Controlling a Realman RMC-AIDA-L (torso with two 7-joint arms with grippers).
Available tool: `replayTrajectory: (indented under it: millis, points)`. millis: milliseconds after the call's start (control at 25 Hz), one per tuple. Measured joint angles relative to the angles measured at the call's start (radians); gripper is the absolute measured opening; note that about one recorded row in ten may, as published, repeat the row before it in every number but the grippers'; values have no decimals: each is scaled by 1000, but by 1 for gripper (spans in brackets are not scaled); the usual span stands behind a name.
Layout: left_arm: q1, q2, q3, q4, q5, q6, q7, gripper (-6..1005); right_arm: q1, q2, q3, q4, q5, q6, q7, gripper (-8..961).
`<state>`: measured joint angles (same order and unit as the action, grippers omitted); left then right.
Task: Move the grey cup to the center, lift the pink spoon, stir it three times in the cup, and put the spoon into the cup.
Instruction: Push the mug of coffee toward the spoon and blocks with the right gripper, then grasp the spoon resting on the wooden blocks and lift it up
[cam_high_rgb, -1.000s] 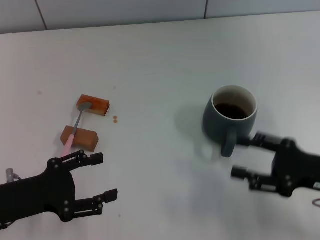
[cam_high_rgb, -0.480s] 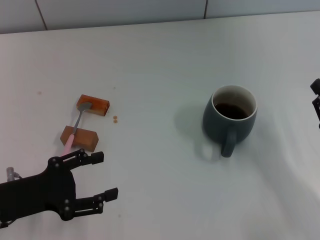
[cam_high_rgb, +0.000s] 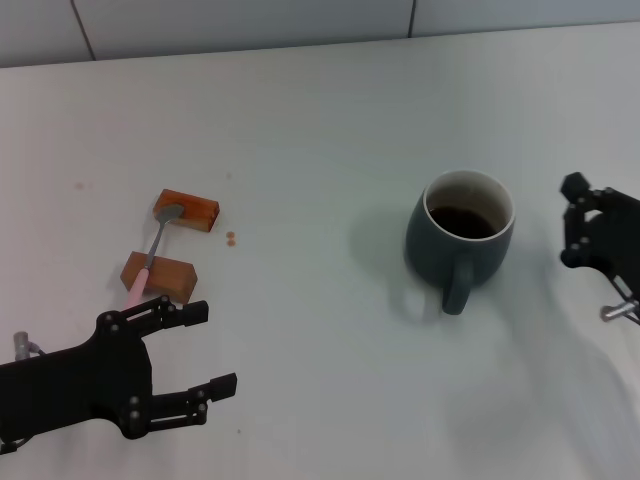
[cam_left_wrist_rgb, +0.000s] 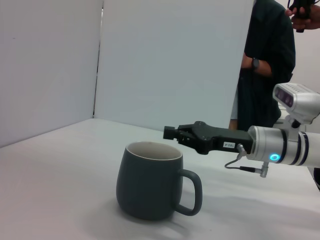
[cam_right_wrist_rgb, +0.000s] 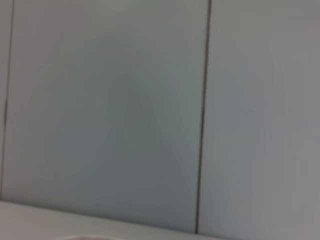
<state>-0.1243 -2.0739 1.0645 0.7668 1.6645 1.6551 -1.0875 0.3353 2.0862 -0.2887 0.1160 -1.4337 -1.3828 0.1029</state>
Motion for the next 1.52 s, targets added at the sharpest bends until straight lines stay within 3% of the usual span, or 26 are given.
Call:
replayTrajectory:
  millis: [160,880,1160,1320,1520]
  points:
    - [0,0,0,0,0,0,0,843,39,0,-37,31,-8,34,-1,-1]
    - [6,3,0,23,0,3,-13,842,163,-2,-29,160,-121,77,-2,1]
    - [2,4,0,25,0,3,-14,842,231,-2,-37,201,-131,161,-3,1]
    - [2,5,0,25,0,3,-14,842,226,-2,-25,202,-129,152,-3,2]
    - [5,5,0,25,0,3,-7,842,112,-3,139,160,-102,-11,17,2]
